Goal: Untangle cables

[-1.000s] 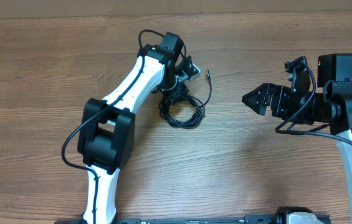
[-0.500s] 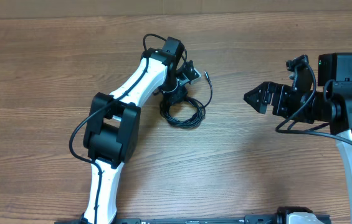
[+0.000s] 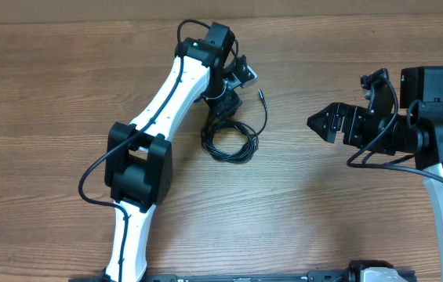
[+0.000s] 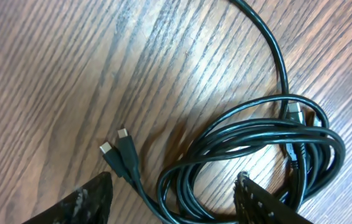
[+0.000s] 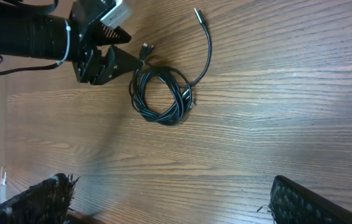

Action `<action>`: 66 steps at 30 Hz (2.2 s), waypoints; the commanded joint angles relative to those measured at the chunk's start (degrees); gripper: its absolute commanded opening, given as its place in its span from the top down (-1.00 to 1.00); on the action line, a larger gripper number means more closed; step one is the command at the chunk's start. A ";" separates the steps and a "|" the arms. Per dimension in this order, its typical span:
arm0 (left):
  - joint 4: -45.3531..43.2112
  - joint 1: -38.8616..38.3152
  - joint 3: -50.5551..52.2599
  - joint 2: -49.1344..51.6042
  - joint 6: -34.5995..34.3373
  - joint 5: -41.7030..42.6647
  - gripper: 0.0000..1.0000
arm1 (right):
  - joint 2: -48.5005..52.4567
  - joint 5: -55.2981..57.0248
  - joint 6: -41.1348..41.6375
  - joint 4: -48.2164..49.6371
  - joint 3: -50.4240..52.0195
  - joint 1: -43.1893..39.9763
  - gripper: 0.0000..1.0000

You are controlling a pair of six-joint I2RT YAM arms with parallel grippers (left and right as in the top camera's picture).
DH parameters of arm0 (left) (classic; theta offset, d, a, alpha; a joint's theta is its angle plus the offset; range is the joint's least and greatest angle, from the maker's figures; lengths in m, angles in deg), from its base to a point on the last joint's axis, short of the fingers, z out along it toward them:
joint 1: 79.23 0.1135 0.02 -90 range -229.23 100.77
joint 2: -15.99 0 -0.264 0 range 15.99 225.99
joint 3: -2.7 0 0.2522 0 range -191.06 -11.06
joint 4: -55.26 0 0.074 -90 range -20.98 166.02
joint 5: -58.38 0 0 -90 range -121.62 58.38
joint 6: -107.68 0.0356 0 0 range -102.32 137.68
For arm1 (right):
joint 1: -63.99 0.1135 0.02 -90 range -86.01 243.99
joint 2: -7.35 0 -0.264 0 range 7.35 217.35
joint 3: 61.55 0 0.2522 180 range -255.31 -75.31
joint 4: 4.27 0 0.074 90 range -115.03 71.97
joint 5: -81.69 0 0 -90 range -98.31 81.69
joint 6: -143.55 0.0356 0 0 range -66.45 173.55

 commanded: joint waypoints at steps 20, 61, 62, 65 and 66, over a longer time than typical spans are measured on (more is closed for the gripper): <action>-6.93 3.50 9.40 0.96 5.20 7.19 0.09 | -0.44 0.17 -0.20 0.07 -1.33 -0.22 -1.00; 25.90 0.98 -29.53 -2.21 -25.05 29.68 0.91 | -0.44 -8.11 4.81 4.81 -1.33 -0.22 -0.99; 26.77 0.72 -31.04 -2.40 -25.73 30.88 0.92 | -0.44 -8.76 5.44 5.07 -1.33 -0.22 -0.96; 28.39 0.00 -33.81 -3.28 -28.28 31.08 0.92 | -0.44 -8.41 7.89 5.01 -1.33 -0.22 -0.90; 28.76 -0.07 -34.25 -3.82 -28.76 29.77 0.91 | -0.44 -8.00 9.09 5.07 -1.33 -0.20 -0.90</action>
